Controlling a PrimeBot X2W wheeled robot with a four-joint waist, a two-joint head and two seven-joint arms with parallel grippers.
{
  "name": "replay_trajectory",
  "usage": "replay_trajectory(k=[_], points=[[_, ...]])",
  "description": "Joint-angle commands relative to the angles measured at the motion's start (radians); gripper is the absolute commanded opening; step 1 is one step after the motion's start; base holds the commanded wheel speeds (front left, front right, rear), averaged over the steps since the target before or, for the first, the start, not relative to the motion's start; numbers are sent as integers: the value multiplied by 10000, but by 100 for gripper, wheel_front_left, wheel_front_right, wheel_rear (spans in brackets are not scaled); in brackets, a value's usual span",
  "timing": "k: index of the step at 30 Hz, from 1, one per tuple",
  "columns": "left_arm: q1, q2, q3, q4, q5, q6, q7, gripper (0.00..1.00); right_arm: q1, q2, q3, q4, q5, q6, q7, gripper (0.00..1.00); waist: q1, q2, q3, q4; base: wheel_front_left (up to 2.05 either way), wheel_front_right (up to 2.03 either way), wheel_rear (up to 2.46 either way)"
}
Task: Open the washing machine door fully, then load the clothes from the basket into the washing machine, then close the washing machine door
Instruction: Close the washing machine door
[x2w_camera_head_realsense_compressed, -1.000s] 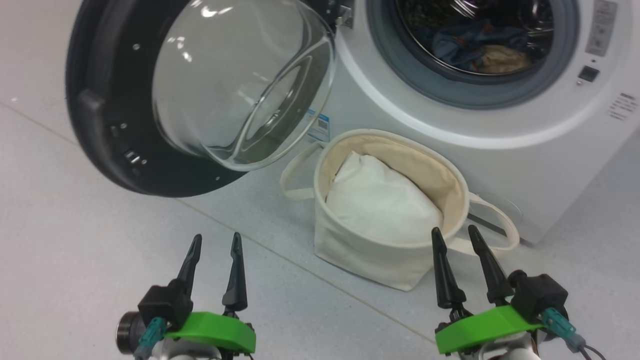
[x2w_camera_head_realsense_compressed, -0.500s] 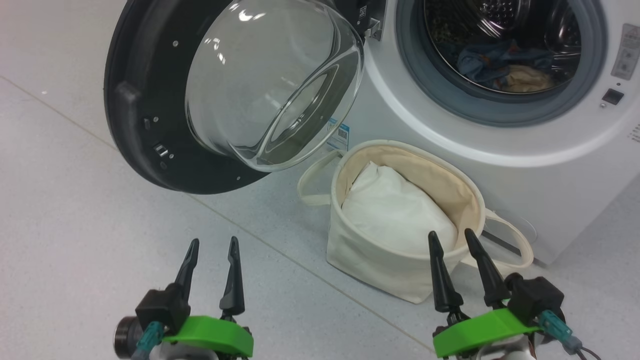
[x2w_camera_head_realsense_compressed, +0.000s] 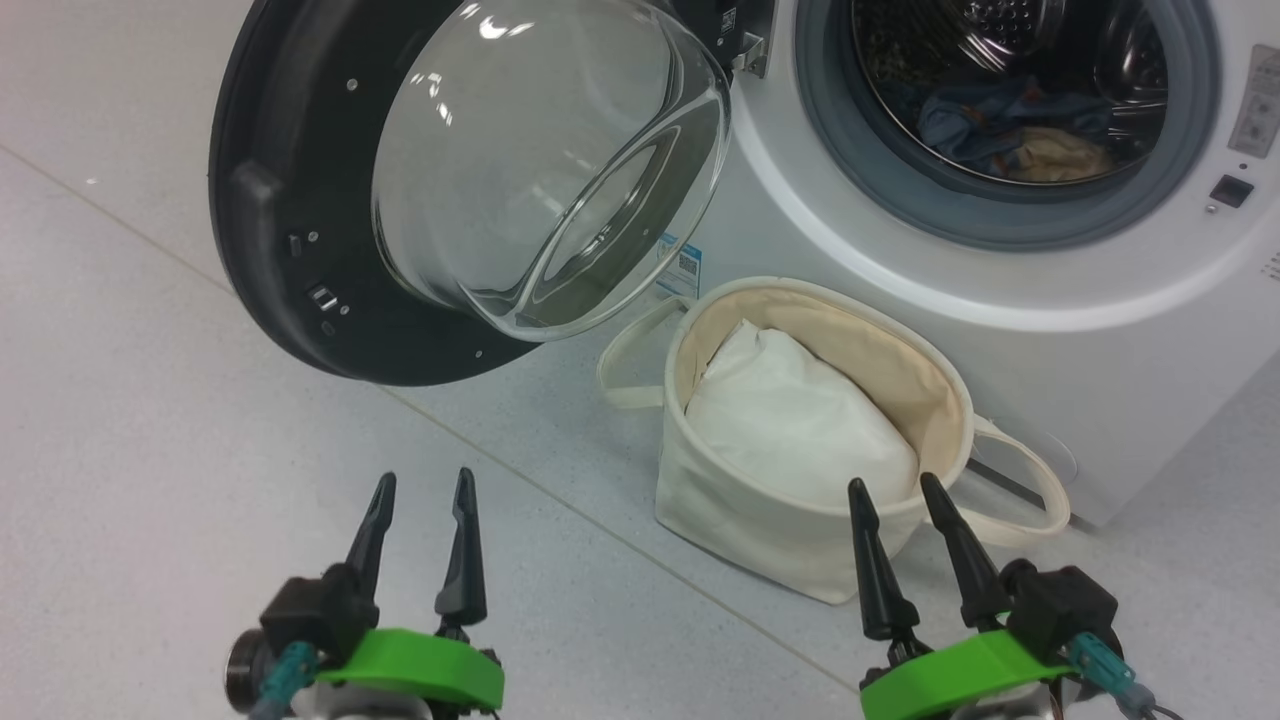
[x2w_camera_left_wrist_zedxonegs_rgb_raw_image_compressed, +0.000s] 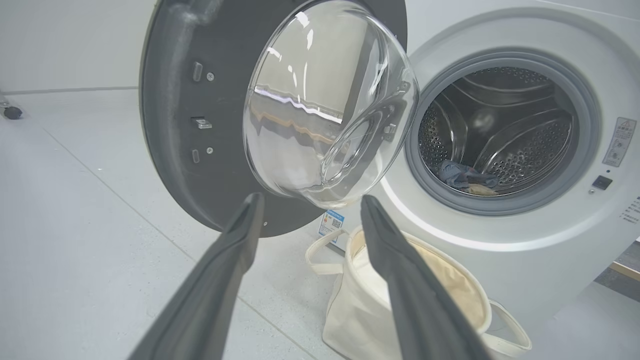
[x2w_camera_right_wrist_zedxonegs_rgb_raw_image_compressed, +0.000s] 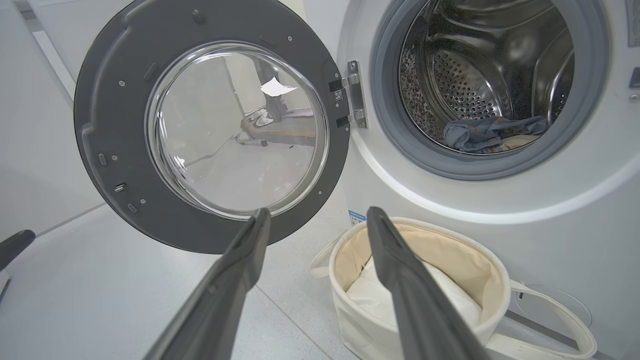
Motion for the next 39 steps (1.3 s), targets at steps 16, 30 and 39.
replay_trajectory(k=[16,30,39], points=[[-738,87,2559,-1360,-4275,-2239,-47,0,-293,-20,263,-317,-102,75,-49,100,0,0,308,-60,0,0,0],[-4474,2083,4791,2057,-8956,-3026,1611,0,-835,-407,475,-321,-545,75,-49,100,0,0,1636,-578,0,0,0],[-6704,3475,5746,4459,-11142,-3031,2614,0,-1422,-1088,699,-525,-569,75,-49,100,0,0,2705,-1170,0,0,0]])
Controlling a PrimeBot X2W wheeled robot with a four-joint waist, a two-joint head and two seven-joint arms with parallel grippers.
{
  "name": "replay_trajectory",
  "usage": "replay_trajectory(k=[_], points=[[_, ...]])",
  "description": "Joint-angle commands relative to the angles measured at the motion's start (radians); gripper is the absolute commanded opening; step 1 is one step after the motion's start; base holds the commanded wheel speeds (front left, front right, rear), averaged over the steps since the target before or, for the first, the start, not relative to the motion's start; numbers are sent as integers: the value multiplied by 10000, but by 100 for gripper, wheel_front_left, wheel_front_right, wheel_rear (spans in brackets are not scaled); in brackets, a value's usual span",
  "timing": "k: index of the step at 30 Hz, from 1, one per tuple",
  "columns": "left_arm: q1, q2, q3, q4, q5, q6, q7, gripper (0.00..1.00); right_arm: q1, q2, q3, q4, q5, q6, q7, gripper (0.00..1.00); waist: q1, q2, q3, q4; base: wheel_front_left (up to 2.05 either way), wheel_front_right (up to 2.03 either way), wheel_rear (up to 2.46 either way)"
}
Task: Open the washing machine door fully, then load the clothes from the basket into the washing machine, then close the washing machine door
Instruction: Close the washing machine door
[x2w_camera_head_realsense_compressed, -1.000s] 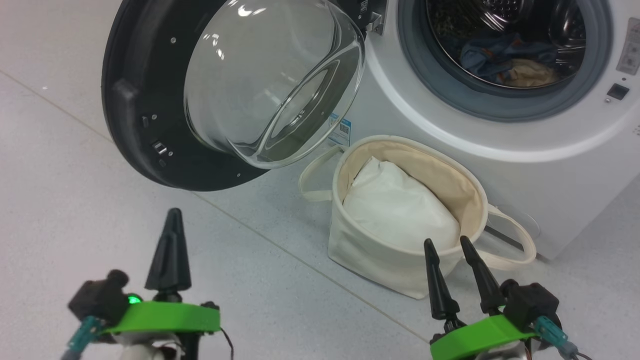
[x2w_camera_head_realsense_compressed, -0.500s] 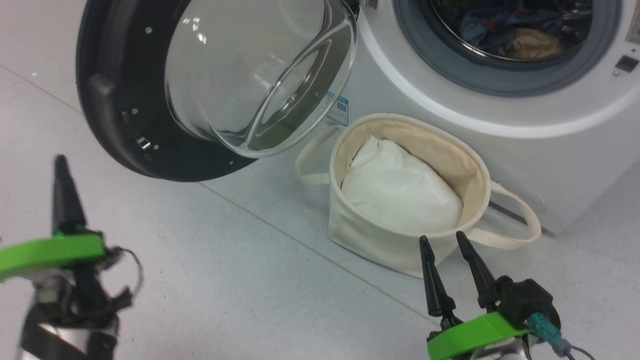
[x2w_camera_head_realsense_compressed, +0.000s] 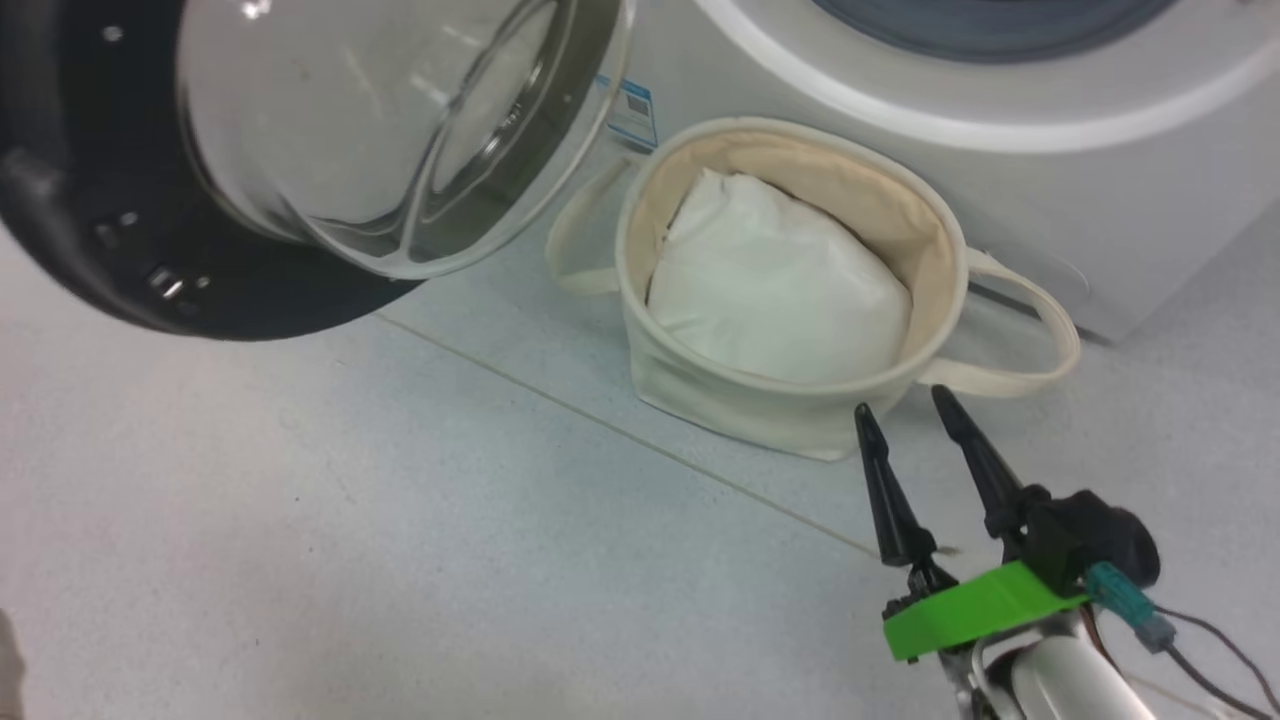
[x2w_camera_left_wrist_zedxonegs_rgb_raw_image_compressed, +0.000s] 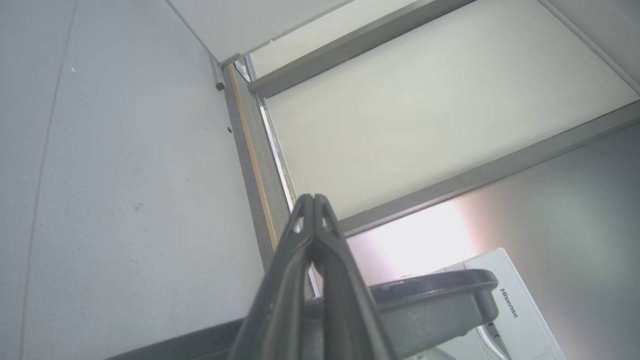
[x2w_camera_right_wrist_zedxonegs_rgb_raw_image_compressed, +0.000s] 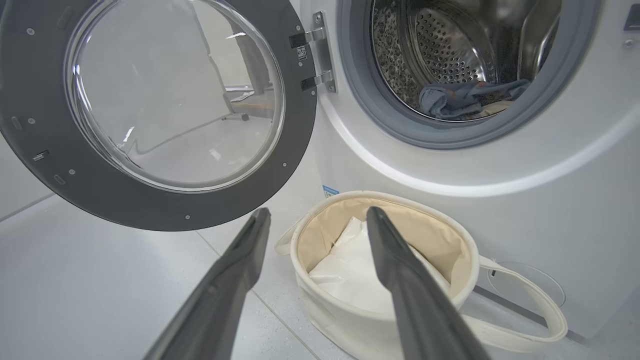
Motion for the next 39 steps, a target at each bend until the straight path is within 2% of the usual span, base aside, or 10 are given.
replay_trajectory(k=[1,5,8,19,22,35,39], points=[[-373,781,386,-17,-127,-67,41,0,-258,-75,228,-366,-72,75,-49,100,-2,0,334,-311,0,0,0],[-1062,1176,742,947,-458,-68,-79,0,-394,-252,245,-378,-61,75,-49,100,-2,0,638,-560,0,0,0],[-1381,1330,659,1382,-454,-68,-8,0,-494,-280,257,-395,-23,75,-49,100,-2,0,749,-750,0,0,0],[-1663,1260,219,1776,-637,-68,762,0,-521,-274,205,-404,-5,75,-49,100,-2,0,664,-1007,0,0,0],[-1606,1194,54,1707,-742,-68,1221,0,-507,-256,199,-390,-14,75,-49,100,-2,0,615,-1015,0,0,0],[-783,767,-1191,791,-1130,-69,4387,0,-252,73,236,-199,45,75,-49,100,-2,0,-142,-828,0,0,0],[-335,496,-1786,167,-889,-69,4789,0,-138,254,234,-110,85,75,-49,100,-2,0,-480,-777,0,0,0]])
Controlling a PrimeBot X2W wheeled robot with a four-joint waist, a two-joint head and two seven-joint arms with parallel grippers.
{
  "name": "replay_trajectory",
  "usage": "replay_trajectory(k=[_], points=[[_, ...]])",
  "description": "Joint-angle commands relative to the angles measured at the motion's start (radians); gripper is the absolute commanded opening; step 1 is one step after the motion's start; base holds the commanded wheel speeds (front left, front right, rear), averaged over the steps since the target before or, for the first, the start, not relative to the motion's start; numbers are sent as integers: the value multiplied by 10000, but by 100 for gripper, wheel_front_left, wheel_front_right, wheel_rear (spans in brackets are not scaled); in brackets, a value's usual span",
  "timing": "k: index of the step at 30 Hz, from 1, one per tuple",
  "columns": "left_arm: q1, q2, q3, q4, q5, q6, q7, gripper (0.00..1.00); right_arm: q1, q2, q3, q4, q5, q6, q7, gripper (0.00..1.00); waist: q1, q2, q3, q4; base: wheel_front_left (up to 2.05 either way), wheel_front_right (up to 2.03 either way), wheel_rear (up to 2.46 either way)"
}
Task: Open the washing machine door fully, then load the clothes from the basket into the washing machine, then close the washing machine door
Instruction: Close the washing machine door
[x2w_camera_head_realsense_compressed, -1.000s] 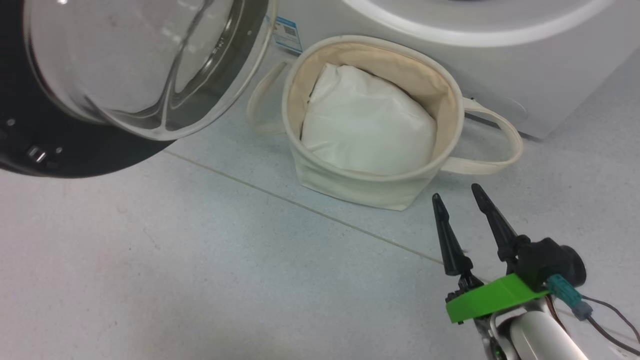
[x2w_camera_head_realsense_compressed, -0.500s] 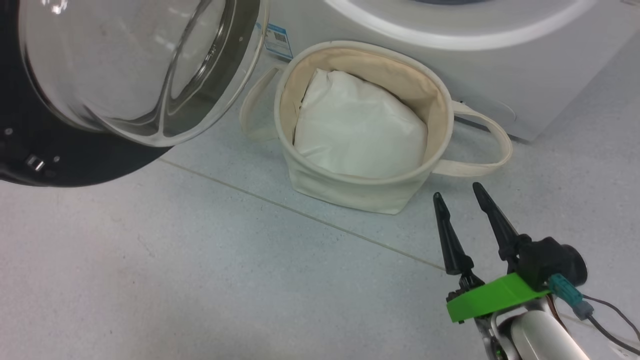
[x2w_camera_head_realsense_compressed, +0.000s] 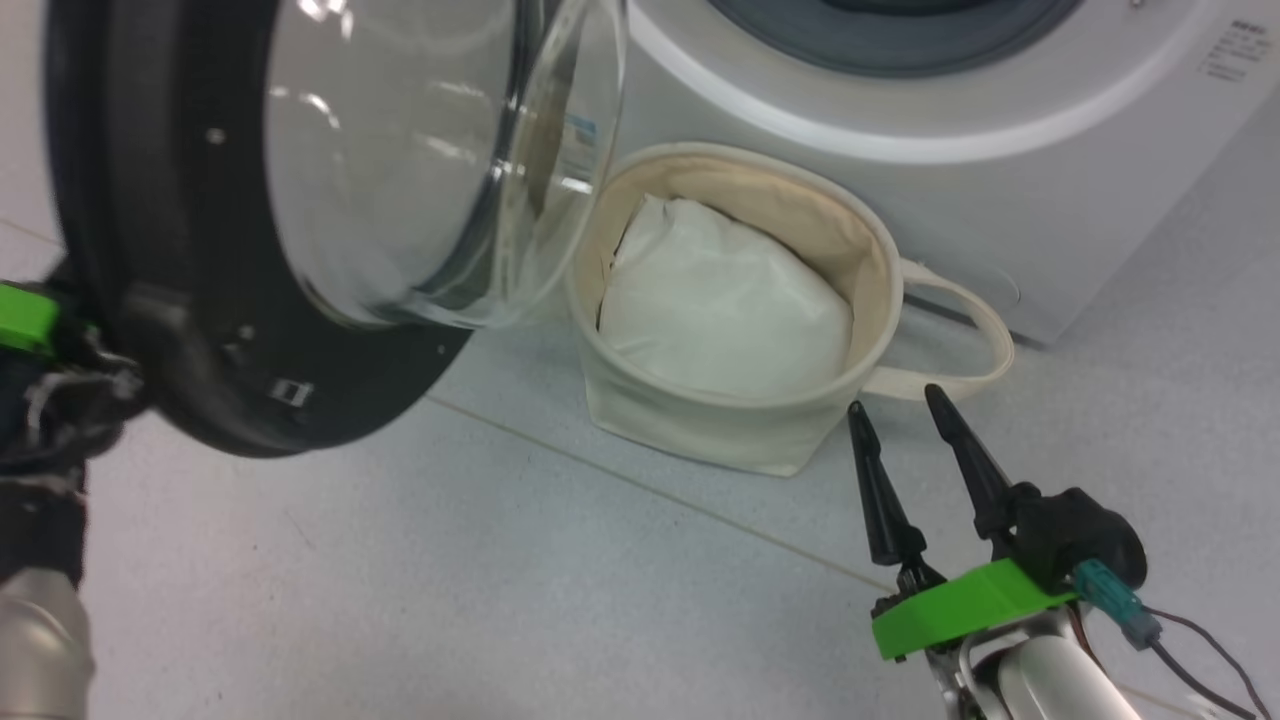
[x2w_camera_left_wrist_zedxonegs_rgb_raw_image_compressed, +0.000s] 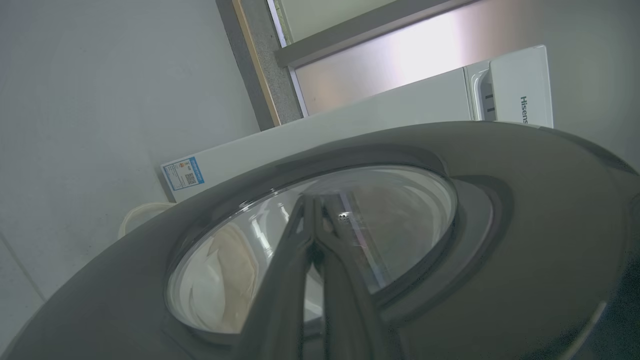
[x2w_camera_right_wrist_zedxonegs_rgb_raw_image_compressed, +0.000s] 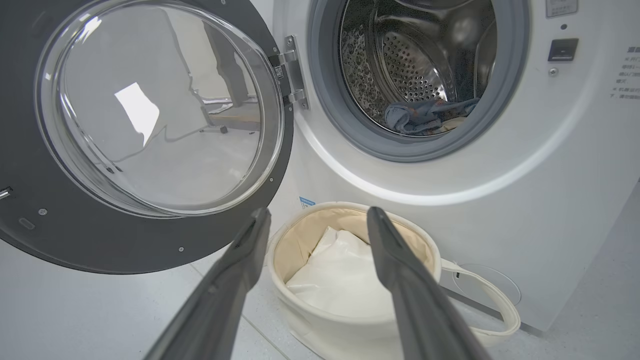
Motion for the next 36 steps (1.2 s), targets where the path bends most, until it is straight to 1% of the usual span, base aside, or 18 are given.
replay_trajectory(k=[1,8,12,16,21,22,25,30,36], points=[[135,422,8,-584,136,-69,192,0,95,153,222,-256,62,75,-49,100,1,0,-224,32,0,0,0],[1308,-449,-1012,-1896,88,-69,1014,0,345,453,159,-126,74,75,-49,100,1,0,-845,-5,0,0,0],[1940,-860,-1565,-2639,143,-69,1251,0,442,598,125,-107,78,75,-49,100,1,0,-1060,-92,0,0,0],[2430,-1350,-1960,-3255,49,-69,1322,0,550,701,51,-92,71,75,-49,100,1,0,-1148,-172,0,0,0],[2742,-2044,-2187,-3708,-281,-69,1162,0,631,777,4,-70,65,75,-49,100,1,0,-1224,-373,0,0,0],[2742,-2044,-2187,-3708,-281,-69,1162,0,631,777,4,-70,65,75,-49,100,1,0,-1224,-373,0,0,0],[2841,-2281,-2363,-3826,-353,-69,996,0,613,807,-12,-92,68,75,-49,100,1,0,-1208,-613,0,0,0],[2682,-2545,-2577,-3695,-342,-69,251,0,548,830,-142,-129,43,75,-49,100,1,0,-1075,-1056,0,0,0],[2387,-2684,-3038,-3738,-687,-69,-150,0,396,853,-194,-217,78,75,-49,100,1,0,-777,-1692,0,0,0]])
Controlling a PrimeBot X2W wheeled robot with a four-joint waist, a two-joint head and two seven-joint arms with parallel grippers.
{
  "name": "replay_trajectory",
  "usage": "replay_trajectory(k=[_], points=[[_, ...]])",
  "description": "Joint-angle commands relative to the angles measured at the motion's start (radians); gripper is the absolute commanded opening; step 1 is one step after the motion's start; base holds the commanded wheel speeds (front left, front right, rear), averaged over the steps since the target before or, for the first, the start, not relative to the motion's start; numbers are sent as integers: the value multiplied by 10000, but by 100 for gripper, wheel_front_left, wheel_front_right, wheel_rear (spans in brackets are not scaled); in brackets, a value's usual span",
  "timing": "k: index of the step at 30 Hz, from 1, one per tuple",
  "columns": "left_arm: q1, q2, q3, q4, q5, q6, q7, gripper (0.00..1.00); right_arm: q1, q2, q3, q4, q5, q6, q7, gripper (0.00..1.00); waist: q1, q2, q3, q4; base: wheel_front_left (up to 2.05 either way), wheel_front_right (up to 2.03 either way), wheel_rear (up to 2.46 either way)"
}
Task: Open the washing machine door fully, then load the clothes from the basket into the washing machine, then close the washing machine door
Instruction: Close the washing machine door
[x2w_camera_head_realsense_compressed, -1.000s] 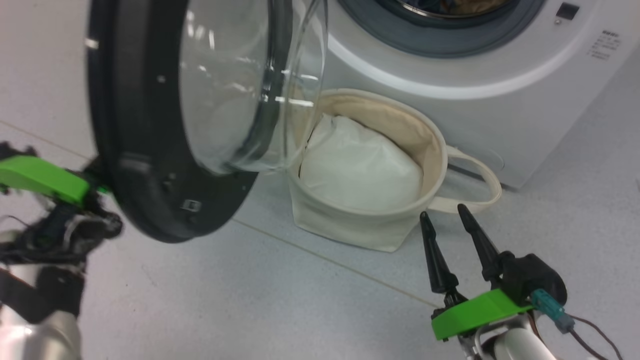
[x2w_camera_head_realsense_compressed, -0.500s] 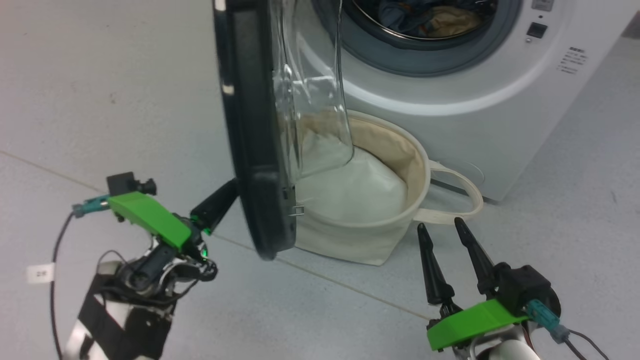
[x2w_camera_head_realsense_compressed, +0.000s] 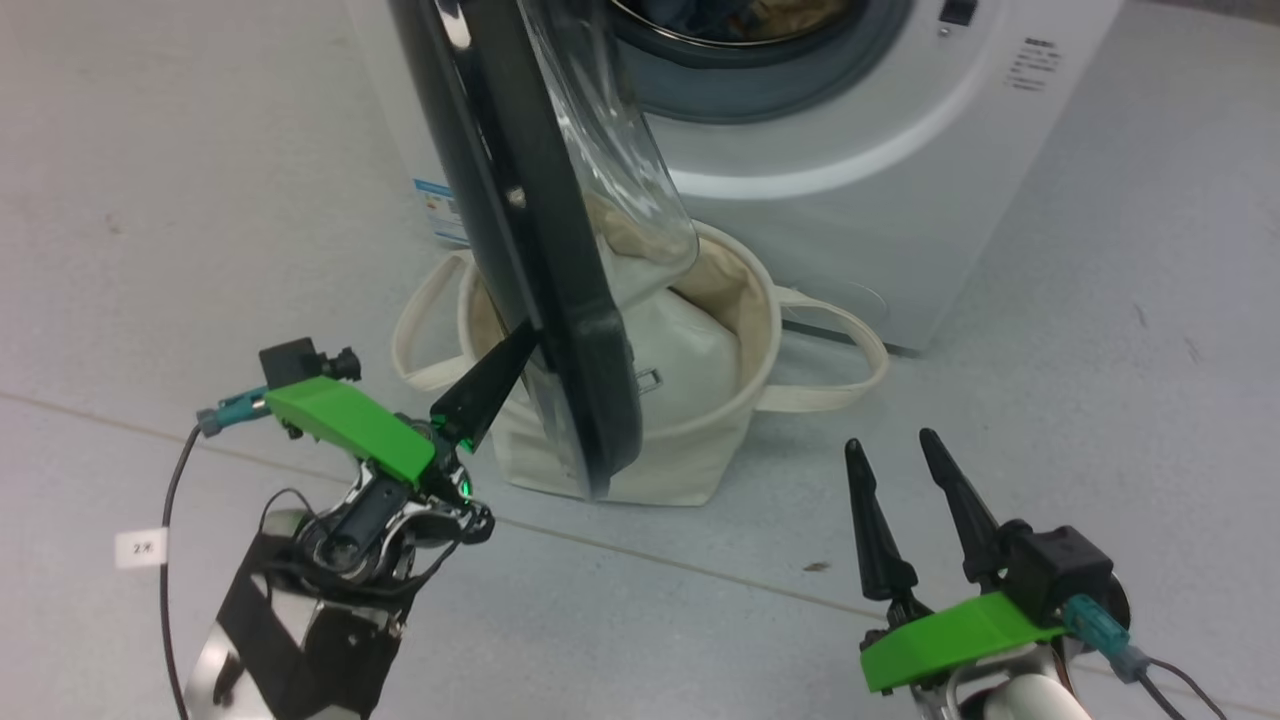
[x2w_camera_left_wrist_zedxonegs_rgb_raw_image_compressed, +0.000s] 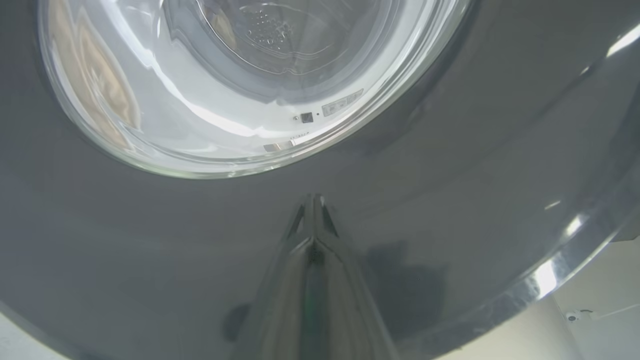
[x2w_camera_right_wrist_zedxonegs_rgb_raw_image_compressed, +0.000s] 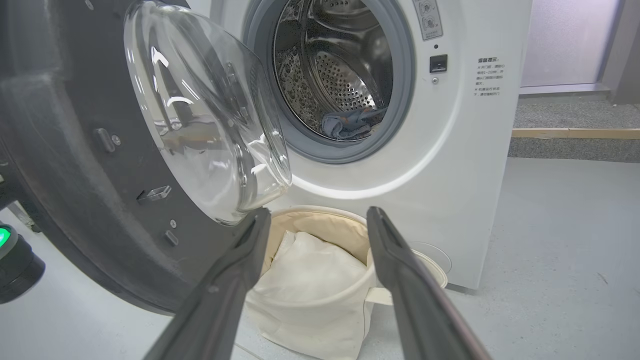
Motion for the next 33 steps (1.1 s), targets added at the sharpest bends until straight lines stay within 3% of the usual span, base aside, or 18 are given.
replay_trajectory(k=[1,14,21,29,33], points=[[-562,28,83,-375,-152,-71,-69,0,-348,114,151,-385,75,75,-49,100,0,0,209,-334,0,0,0],[-1339,-1,-792,242,-412,-71,-1001,0,-753,152,-201,-548,110,75,-49,100,0,0,970,-2103,0,0,0],[-2100,-1,-548,1087,-147,-71,-2065,0,-944,156,-246,-629,298,75,-49,100,0,0,1480,-2891,0,0,0],[-2603,-2,-645,1469,-158,-71,-2404,0,-1198,157,-309,-733,438,75,-49,100,0,0,1944,-3219,0,0,0],[-2534,255,-1309,1557,885,-71,-2969,0,-1203,157,-342,-702,425,75,-49,100,0,0,1852,-3109,0,0,0]])
